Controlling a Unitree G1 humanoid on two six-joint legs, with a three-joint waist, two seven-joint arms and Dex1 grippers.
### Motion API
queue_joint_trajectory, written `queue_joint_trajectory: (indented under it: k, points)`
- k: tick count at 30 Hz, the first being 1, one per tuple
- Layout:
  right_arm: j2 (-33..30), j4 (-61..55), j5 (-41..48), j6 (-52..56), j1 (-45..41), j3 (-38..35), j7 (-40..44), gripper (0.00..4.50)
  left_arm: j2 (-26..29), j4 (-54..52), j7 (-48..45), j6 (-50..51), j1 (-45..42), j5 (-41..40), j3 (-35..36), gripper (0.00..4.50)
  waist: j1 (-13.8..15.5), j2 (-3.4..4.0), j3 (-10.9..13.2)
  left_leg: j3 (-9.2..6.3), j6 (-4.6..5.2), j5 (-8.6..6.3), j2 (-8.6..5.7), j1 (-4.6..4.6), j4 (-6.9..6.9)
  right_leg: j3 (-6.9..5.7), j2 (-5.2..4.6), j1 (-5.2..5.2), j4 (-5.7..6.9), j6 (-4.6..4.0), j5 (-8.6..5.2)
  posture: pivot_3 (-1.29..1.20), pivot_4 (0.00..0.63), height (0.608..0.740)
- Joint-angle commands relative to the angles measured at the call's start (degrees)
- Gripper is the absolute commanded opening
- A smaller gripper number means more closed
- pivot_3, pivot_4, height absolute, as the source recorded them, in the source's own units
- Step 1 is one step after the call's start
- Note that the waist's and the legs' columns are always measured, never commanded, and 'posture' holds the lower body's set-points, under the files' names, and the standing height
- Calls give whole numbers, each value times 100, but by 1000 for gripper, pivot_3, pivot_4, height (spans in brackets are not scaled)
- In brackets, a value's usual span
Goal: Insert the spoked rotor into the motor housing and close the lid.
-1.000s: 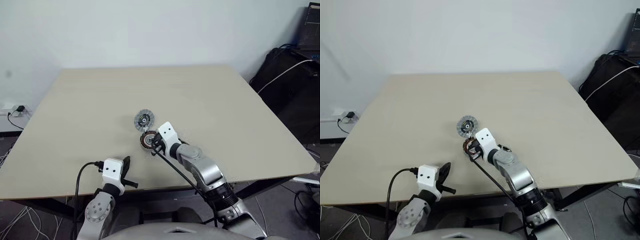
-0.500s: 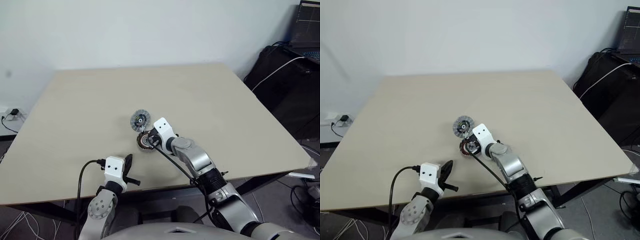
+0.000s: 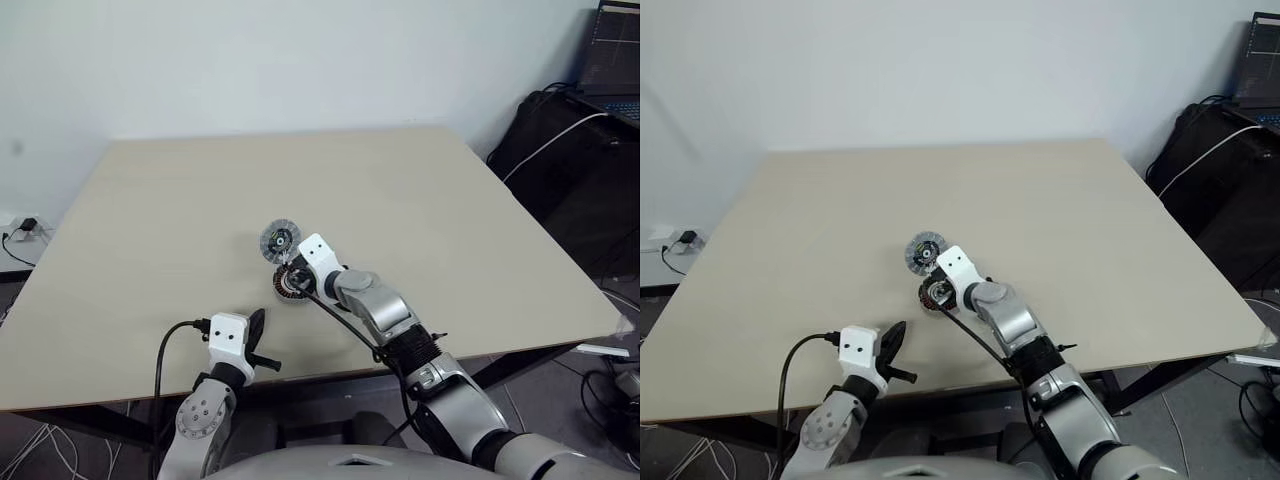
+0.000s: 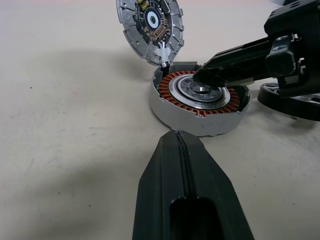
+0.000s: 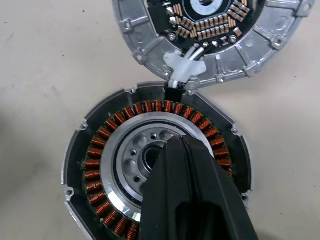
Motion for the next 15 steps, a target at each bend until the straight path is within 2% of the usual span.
queue_joint_trajectory:
  k: [1,15]
  points:
    - [32,-191,-20,-42,-96,69,183,21,-62,-71,4,5,-34,-79,-37,0,-1,1,0,0,0,0,0,0,0,0,-1,0,0,0,0,0,0,740]
    - [-270,-1137,-80,352,396,333,660,21,-50,6,-5,125,-48,-72,-90,0,-3,15,-11,0,2,1,0,1,0,0,10,0,1,0,0,0,0,740]
